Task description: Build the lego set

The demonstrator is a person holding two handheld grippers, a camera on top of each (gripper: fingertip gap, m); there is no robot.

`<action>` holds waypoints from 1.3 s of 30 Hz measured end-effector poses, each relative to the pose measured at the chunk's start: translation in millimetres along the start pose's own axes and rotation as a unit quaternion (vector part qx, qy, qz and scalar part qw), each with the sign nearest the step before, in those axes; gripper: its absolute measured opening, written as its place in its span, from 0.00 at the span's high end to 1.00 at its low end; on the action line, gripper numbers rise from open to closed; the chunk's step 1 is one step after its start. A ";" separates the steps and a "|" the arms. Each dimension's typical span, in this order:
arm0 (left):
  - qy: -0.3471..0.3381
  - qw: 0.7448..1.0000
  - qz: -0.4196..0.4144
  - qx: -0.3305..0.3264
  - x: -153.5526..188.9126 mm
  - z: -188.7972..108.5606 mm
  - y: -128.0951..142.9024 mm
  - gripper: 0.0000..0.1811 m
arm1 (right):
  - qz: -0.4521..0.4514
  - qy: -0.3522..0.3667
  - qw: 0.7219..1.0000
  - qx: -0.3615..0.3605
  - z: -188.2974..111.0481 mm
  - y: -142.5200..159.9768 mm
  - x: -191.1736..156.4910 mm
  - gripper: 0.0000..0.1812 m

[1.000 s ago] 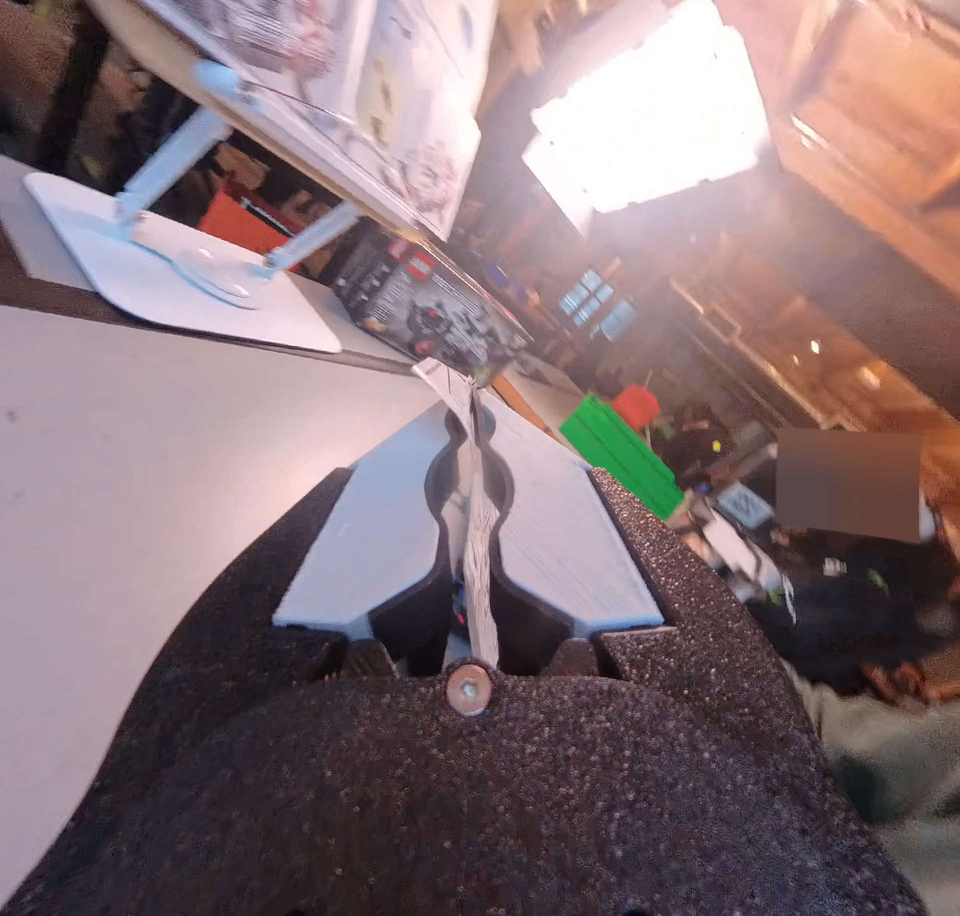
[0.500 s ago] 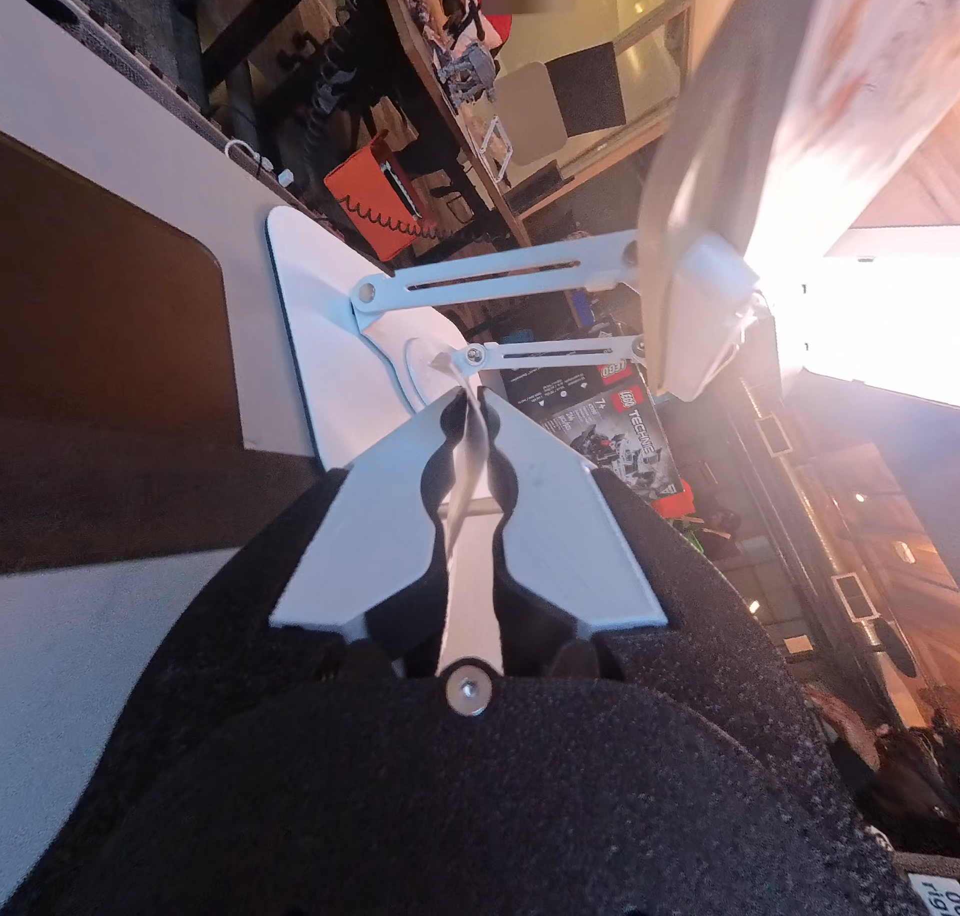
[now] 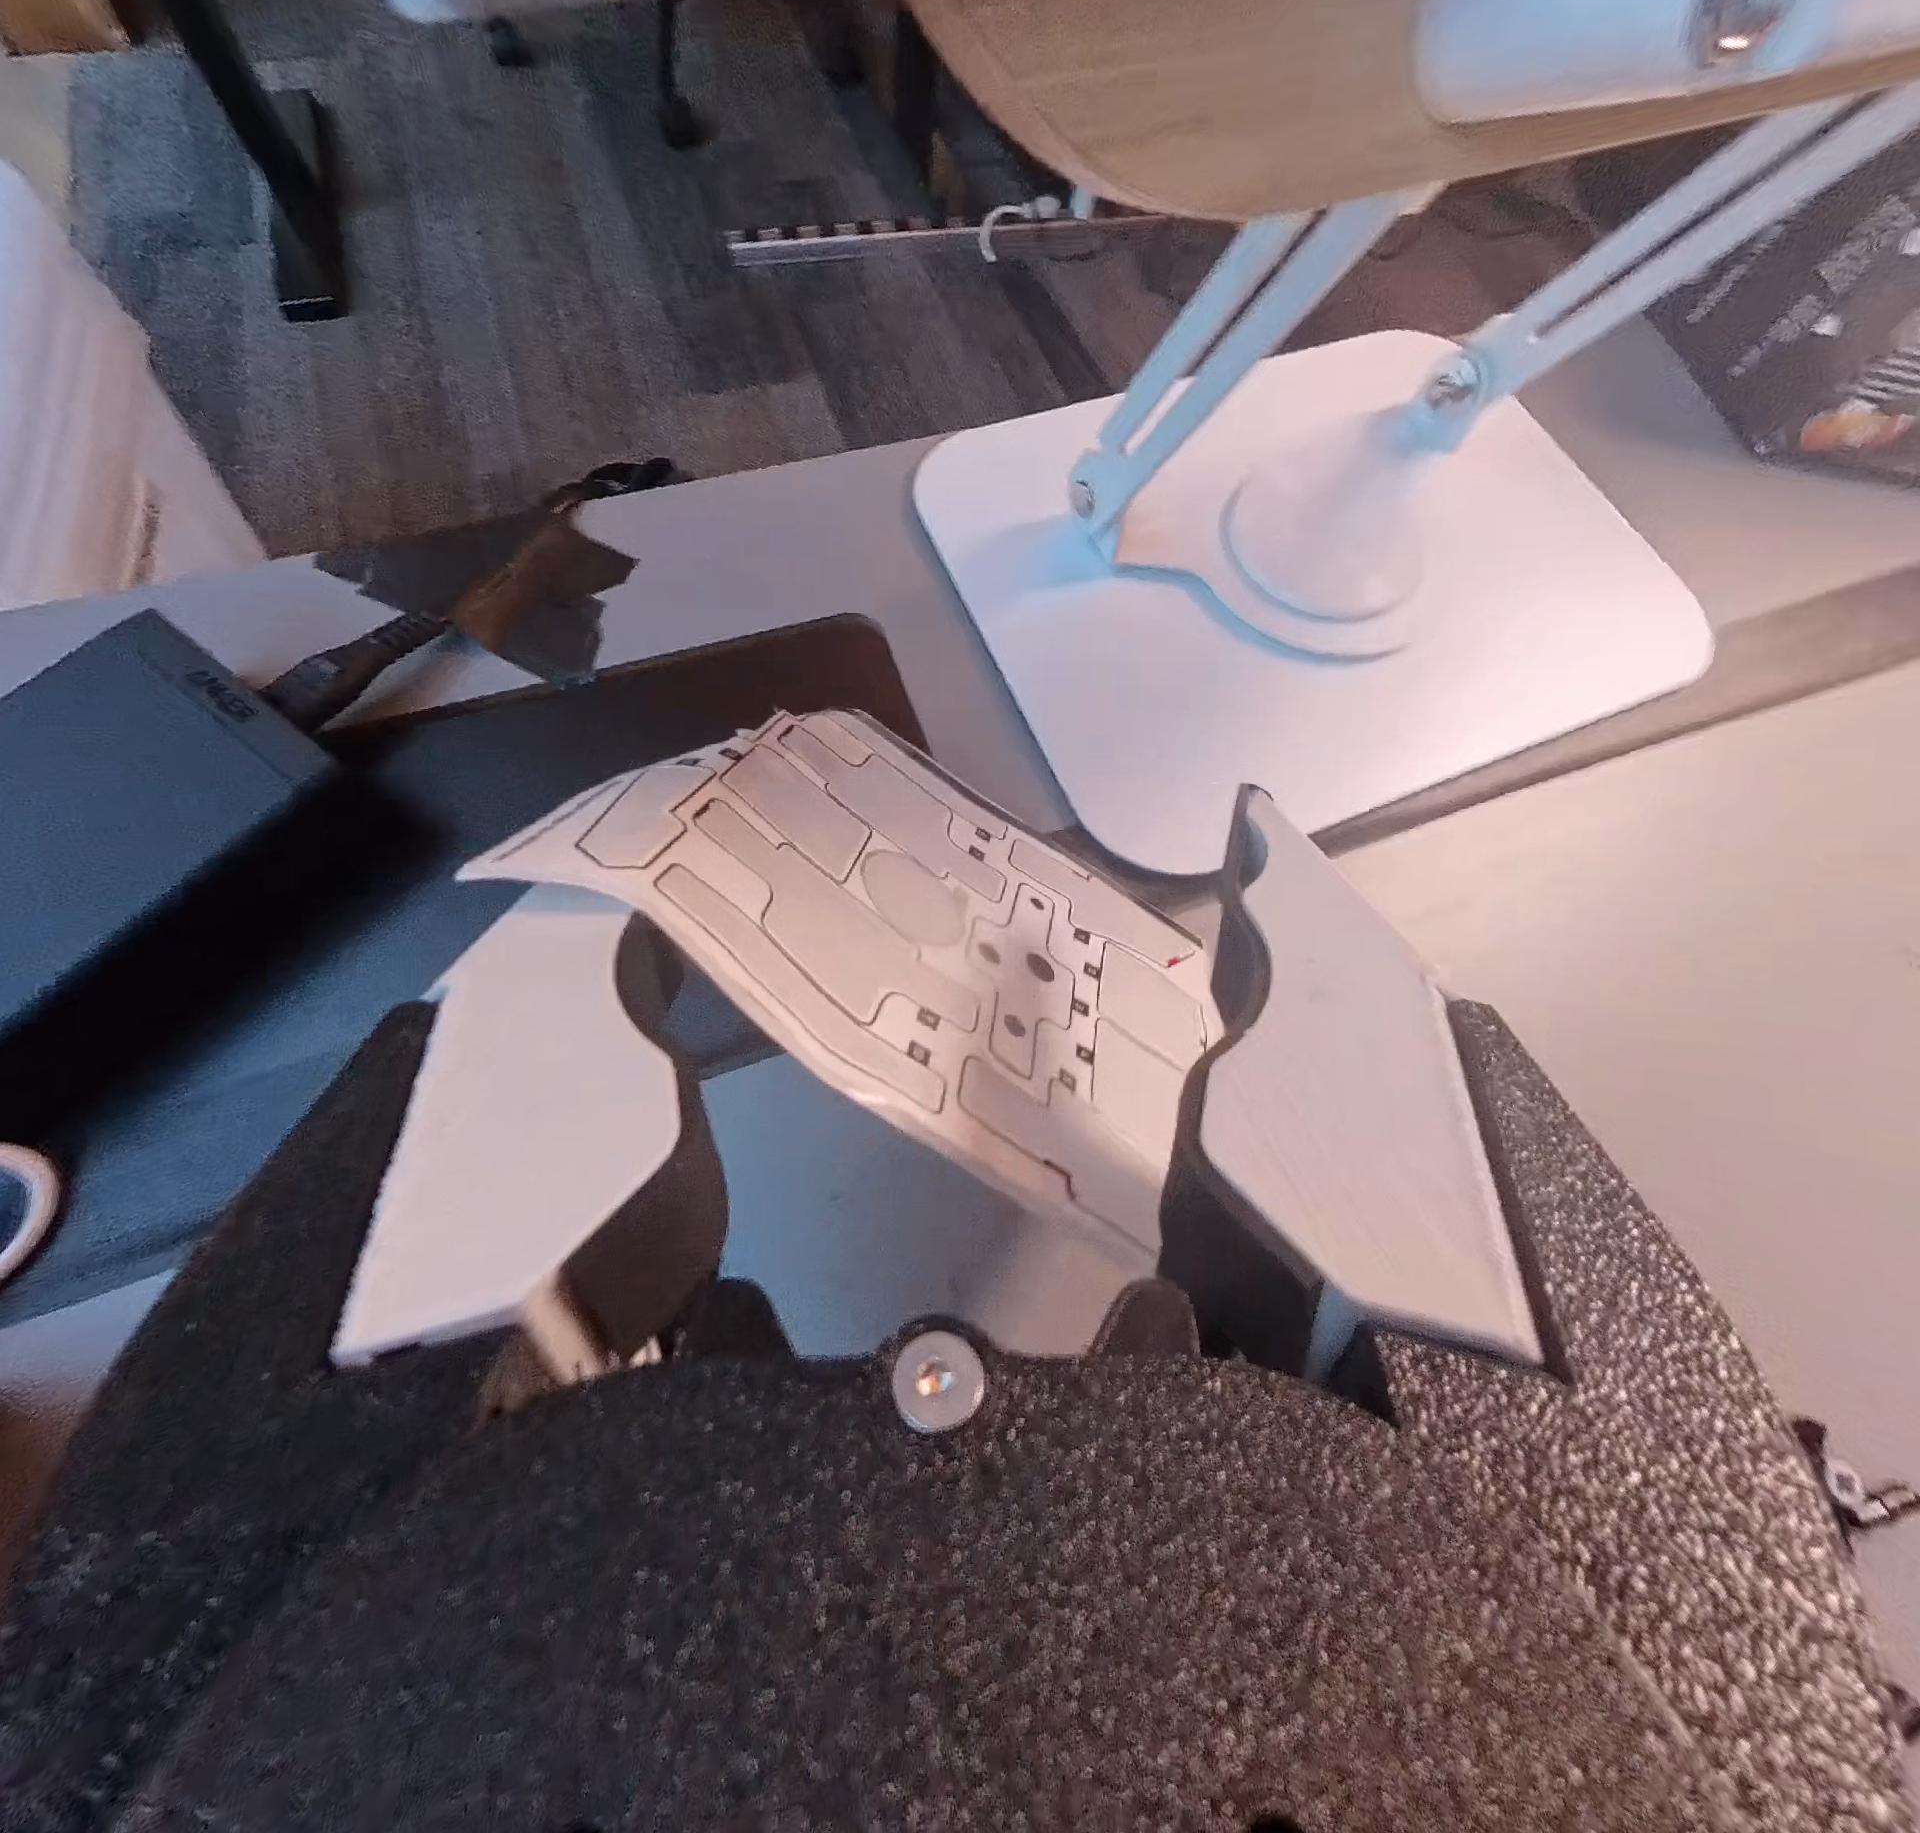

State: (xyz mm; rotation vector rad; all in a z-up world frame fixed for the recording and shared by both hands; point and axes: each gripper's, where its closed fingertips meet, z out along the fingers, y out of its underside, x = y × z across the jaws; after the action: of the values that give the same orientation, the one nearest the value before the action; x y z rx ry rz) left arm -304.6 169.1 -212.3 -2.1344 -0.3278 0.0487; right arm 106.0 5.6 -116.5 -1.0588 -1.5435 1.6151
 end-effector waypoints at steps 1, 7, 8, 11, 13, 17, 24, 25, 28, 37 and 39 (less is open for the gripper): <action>0.042 0.999 0.001 0.001 11.4 -0.3 0.5 0.51 | -0.001 0.003 1.000 0.001 0.3 -0.5 0.4 1.00; 0.210 0.976 -0.044 -0.031 59.1 2.0 7.4 0.49 | -0.014 0.024 1.000 0.005 -3.6 -5.2 0.1 1.00; 0.210 0.977 -0.030 -0.027 60.0 1.2 7.9 0.49 | -0.016 0.026 1.000 0.007 -5.1 -6.4 -0.2 1.00; 0.135 0.989 0.060 -0.023 43.1 0.4 14.6 0.50 | -0.016 0.029 0.999 0.011 -8.4 -8.7 0.6 1.00; 0.056 0.988 0.137 -0.036 25.1 -3.2 19.4 0.50 | -0.018 0.029 0.999 0.012 -8.4 -8.9 0.5 1.00; 0.055 0.967 0.214 -0.130 24.5 -9.8 44.3 0.52 | -0.018 0.024 1.000 0.010 -6.3 -7.7 0.6 1.00; 0.119 0.956 0.253 -0.089 76.9 -47.8 16.9 0.58 | -0.024 0.041 0.999 0.012 -9.4 -9.1 3.5 1.00; 0.164 0.954 0.238 -0.075 100.9 -59.0 16.8 0.58 | -0.026 0.047 0.998 0.014 -10.8 -10.5 5.6 1.00; 0.314 0.925 0.204 -0.058 179.0 -104.8 31.8 0.57 | -0.032 0.067 0.997 0.011 -16.0 -12.8 11.1 1.00; 0.441 0.854 0.263 -0.083 289.9 -180.0 134.8 0.49 | -0.028 0.132 0.991 -0.003 -31.8 -4.5 24.8 1.00; 0.413 0.866 0.276 -0.065 297.1 -171.9 142.5 0.51 | -0.027 0.135 0.990 -0.006 -28.3 -3.8 24.2 1.00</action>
State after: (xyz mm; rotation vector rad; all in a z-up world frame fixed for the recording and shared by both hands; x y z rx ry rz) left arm 39.8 29.5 -207.6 -2.0986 0.8040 -0.5596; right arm 119.7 40.3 -114.8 -1.1774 -1.3900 1.3646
